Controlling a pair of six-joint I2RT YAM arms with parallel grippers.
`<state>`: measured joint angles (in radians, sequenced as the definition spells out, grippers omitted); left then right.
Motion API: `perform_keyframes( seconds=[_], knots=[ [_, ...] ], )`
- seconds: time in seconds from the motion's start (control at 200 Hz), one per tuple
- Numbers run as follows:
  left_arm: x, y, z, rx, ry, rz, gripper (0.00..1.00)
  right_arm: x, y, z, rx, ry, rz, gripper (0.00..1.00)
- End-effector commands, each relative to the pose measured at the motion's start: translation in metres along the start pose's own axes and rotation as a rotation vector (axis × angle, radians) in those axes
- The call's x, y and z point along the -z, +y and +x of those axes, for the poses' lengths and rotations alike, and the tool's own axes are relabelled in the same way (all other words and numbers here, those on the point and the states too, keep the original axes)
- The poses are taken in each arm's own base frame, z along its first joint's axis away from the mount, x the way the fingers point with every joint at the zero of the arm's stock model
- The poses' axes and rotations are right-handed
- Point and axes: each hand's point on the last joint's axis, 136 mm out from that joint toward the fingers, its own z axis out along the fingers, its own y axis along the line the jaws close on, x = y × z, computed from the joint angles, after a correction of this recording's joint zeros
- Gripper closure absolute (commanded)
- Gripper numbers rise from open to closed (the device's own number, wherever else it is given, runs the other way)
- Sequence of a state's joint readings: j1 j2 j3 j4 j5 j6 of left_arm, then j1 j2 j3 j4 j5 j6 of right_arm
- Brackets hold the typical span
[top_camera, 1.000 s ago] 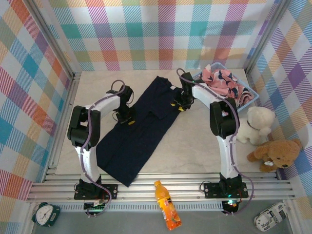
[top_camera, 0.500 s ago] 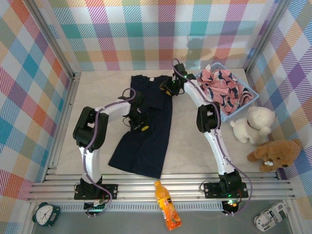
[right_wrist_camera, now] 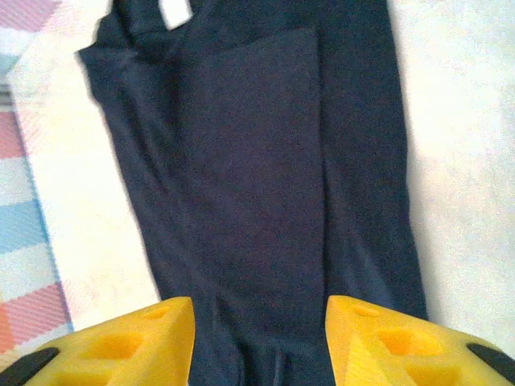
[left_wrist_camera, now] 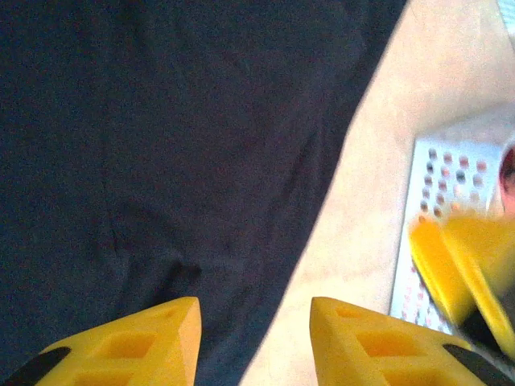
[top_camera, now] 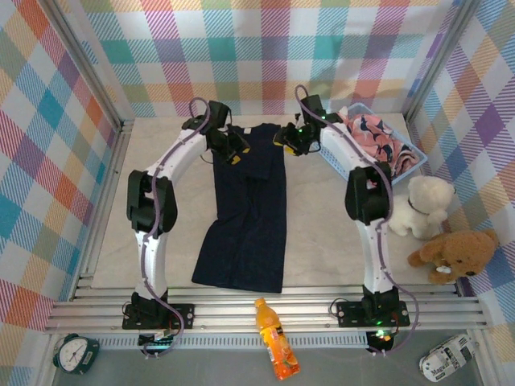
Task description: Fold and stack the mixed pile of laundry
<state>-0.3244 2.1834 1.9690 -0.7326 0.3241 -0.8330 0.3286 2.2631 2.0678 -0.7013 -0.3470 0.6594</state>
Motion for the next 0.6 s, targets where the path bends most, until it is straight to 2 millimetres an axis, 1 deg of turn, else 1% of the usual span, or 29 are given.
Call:
perform_keyframes(
  seconds=[0.0,0.06,0.13,0.2,0.275,0.35,0.425,0.46,0.535,0.595],
  knots=[
    [-0.045,0.03,-0.007,-0.007,0.032,-0.081,0.62,0.012,-0.007,0.06,0.07,0.087,0.068,0.52],
    [-0.061,0.036,-0.009,-0.017,0.047,-0.093,0.62,0.01,-0.014,0.087,0.081,0.121,0.098,0.52],
    [-0.075,0.042,-0.01,-0.024,0.063,-0.104,0.62,0.001,-0.026,0.116,0.065,0.169,0.125,0.52],
    [-0.084,0.047,-0.013,-0.03,0.06,-0.119,0.61,-0.011,-0.034,0.137,0.044,0.22,0.133,0.53],
    [-0.091,0.053,-0.018,-0.027,0.052,-0.126,0.6,-0.025,-0.037,0.149,0.05,0.26,0.14,0.54],
    [-0.099,0.06,-0.024,-0.014,0.047,-0.133,0.6,-0.038,-0.046,0.153,0.041,0.274,0.16,0.57],
    [-0.109,0.069,-0.03,0.008,0.049,-0.147,0.6,-0.05,-0.069,0.153,-0.014,0.289,0.226,0.62],
    [-0.114,0.073,-0.033,0.018,0.05,-0.15,0.6,-0.052,-0.08,0.151,-0.049,0.296,0.26,0.63],
    [-0.122,0.078,-0.04,0.034,0.049,-0.159,0.6,-0.056,-0.1,0.137,-0.09,0.28,0.297,0.62],
    [-0.128,0.077,-0.046,0.035,0.045,-0.156,0.6,-0.055,-0.11,0.117,-0.092,0.247,0.309,0.6]
  ],
)
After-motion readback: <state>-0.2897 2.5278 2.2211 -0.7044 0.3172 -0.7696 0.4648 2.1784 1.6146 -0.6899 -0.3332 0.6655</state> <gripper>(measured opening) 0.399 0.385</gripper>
